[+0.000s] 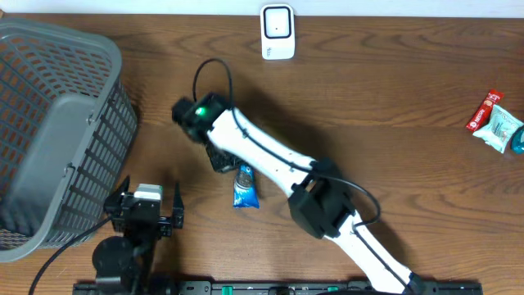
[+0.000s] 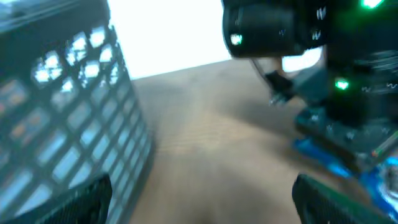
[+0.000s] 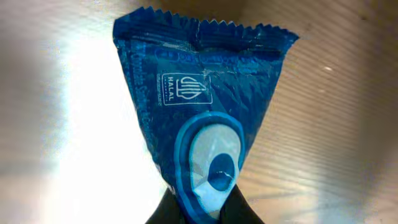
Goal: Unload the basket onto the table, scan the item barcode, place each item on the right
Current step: 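Lift the Oreo pack with the right gripper toward the scanner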
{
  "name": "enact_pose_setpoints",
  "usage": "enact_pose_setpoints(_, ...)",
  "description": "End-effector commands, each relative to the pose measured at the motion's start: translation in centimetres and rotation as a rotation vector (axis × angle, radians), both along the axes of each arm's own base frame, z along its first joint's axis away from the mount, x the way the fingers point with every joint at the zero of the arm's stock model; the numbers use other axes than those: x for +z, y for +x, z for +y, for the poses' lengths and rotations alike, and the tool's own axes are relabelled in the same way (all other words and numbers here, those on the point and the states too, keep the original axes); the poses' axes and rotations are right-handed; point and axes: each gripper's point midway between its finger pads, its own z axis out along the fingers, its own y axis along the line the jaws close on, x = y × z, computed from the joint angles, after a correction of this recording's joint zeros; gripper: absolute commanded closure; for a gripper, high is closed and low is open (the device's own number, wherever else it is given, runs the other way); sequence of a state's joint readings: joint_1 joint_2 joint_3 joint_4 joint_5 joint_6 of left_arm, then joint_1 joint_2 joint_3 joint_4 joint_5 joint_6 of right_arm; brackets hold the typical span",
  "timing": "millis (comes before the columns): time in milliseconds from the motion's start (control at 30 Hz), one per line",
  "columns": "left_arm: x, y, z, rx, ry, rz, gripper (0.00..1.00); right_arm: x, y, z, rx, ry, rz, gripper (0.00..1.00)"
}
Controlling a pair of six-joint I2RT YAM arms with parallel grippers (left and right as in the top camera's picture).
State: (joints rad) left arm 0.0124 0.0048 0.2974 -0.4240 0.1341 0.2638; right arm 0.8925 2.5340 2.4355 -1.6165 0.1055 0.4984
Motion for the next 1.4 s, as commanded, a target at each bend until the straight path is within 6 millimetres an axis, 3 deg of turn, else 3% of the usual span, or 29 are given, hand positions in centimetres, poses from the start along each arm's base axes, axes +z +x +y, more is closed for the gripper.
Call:
enact_pose_setpoints(0,1.1,0.1,-1.5,-0.084,-0.019,-0.048,0.07,1.8,0.2,0.1,0.083,0.12,0.108,0.99)
enact_pose_setpoints(200,0.6,1.6,-1.5,-0.089,-0.016,-0.125,0.07,2.1,1.7,-2.3,0.049,0.109,0.128,0.99)
enact_pose_setpoints(533,-2.7,3.0,-2.3,-0.13,-0.079,-0.161,0.07,3.7,2.6,-2.9,0.05,0.176,0.136,0.99)
enact_pose_setpoints(733,-3.0,3.0,-2.4,-0.127,-0.122,-0.143,0.07,8.5,1.3,-1.2,0.076,0.419,0.195,0.99)
enact_pose_setpoints(933,-4.8,2.8,-2.3,-0.116,-0.152,-0.063,0.07,13.8,1.8,-2.5,0.07,0.505,0.094,0.99)
enact_pose_setpoints(1067,-4.8,2.8,-2.3,-0.116,-0.152,-0.063,0.07,16.5,1.7,-3.1,0.083,0.576,0.064,0.99)
enact_pose_setpoints(1233,-4.8,2.8,-2.3,-0.116,-0.152,-0.063,0.07,20.6,-0.3,-1.4,0.206,0.865,0.171,0.99)
enact_pose_setpoints(1267,-4.8,2.8,-2.3,-0.116,-0.152,-0.062,0.08,22.1,-0.7,-0.9,0.273,0.986,0.198,0.99)
enact_pose_setpoints(1367,-4.8,2.8,-2.3,-0.117,-0.152,-0.064,0.07,23.1,-0.4,-1.2,0.315,1.116,0.226,0.99)
